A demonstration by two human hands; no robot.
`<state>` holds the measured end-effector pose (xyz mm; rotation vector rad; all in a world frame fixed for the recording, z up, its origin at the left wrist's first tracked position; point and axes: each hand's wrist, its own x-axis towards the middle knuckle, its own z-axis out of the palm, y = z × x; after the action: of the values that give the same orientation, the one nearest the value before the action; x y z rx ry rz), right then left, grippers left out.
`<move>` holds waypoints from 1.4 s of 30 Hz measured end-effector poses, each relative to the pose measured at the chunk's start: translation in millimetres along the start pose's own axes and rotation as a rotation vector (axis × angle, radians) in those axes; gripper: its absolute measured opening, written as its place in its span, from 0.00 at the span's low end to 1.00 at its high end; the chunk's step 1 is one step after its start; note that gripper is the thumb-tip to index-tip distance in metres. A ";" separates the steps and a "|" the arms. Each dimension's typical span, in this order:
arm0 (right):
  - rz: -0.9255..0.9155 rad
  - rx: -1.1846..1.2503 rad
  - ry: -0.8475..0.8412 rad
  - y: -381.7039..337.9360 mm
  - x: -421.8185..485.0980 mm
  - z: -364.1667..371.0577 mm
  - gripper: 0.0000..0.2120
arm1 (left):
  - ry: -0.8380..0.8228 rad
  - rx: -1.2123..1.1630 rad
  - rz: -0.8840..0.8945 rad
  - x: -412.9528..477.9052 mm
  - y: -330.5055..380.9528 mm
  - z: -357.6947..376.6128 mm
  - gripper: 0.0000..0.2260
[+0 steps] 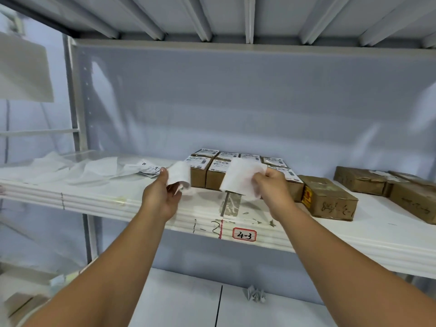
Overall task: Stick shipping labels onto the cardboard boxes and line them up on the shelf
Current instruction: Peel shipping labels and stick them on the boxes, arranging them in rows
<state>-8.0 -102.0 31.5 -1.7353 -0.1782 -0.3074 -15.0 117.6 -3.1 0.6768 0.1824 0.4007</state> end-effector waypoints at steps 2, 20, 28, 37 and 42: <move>-0.053 -0.017 -0.052 -15.4 -1.8 26.8 0.11 | 0.024 -0.102 0.010 2.3 13.7 -7.4 0.11; -0.417 -0.391 0.029 -46.8 13.8 243.6 0.07 | 0.164 0.083 0.322 5.9 125.7 -70.3 0.16; -0.490 -0.401 -0.253 -22.3 30.5 307.8 0.12 | 0.063 0.097 0.419 24.0 136.2 -88.3 0.17; -0.446 -0.299 -0.348 -13.8 26.5 307.5 0.23 | 0.053 0.322 0.478 32.8 119.1 -86.3 0.17; -0.029 0.369 -0.363 -37.6 16.0 269.7 0.12 | 0.081 0.460 0.580 18.5 112.7 -69.6 0.18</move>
<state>24.8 168.8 27.7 -1.4087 -0.4930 0.0249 -52.3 244.8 15.1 1.1715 0.1533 0.9611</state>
